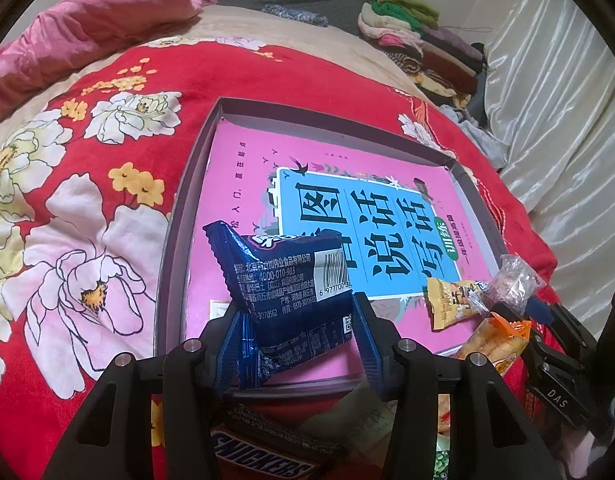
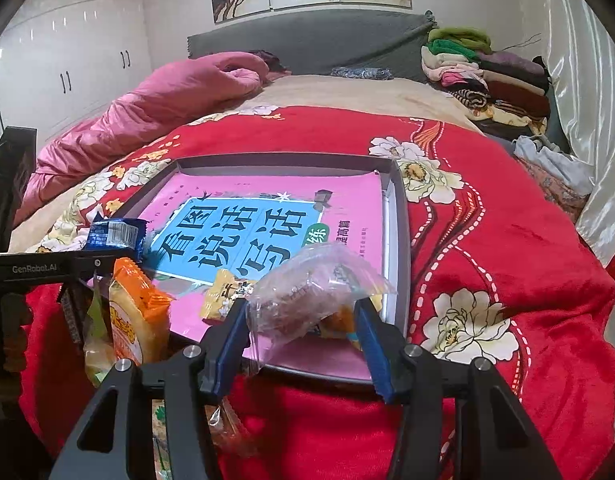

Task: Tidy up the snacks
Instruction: 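Lower and release the blue pack onto the workbook while right gripper releases the clear bag beside it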

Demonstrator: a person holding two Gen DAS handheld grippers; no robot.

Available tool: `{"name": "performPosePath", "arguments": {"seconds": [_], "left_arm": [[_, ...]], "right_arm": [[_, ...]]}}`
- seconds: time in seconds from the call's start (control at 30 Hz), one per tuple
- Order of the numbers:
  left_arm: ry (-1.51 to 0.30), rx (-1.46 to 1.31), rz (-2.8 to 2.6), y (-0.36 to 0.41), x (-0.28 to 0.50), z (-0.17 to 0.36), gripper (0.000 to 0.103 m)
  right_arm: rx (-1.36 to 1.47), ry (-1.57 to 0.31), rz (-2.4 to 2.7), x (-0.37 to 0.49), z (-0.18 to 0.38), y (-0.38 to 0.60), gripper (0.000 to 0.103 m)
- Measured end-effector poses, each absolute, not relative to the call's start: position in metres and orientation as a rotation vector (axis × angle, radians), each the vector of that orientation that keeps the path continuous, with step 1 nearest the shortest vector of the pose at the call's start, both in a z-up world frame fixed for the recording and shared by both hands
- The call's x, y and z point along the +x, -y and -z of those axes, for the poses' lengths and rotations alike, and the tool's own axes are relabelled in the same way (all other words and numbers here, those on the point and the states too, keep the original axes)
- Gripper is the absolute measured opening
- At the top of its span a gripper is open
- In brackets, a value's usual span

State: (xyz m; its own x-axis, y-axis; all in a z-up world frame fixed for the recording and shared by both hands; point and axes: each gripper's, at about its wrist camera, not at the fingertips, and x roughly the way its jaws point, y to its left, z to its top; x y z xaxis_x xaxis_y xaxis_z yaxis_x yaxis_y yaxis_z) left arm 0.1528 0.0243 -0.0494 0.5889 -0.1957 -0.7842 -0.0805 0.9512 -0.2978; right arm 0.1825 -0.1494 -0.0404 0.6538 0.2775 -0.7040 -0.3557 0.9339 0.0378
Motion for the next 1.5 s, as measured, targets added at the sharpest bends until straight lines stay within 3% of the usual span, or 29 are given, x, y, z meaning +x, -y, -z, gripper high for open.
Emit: {"name": "performPosePath", "arguments": {"seconds": [0.67, 1.0, 1.37, 1.5], "left_arm": [[-0.949, -0.319, 0.072, -0.027, 0.151, 0.047, 0.058], [-0.941, -0.321, 0.067, -0.031, 0.149, 0.041, 0.059], [-0.936, -0.332, 0.065, -0.036, 0.147, 0.034, 0.066], [-0.921, -0.331, 0.057, -0.038, 0.146, 0.028, 0.074]], "right_arm": [[-0.092, -0.766, -0.387, 0.178, 0.034, 0.149, 0.065], [-0.091, -0.741, -0.414, 0.173, 0.029, 0.146, 0.065], [-0.088, -0.746, -0.471, 0.171, 0.029, 0.139, 0.065], [-0.087, -0.736, -0.476, 0.17, 0.027, 0.139, 0.065]]}}
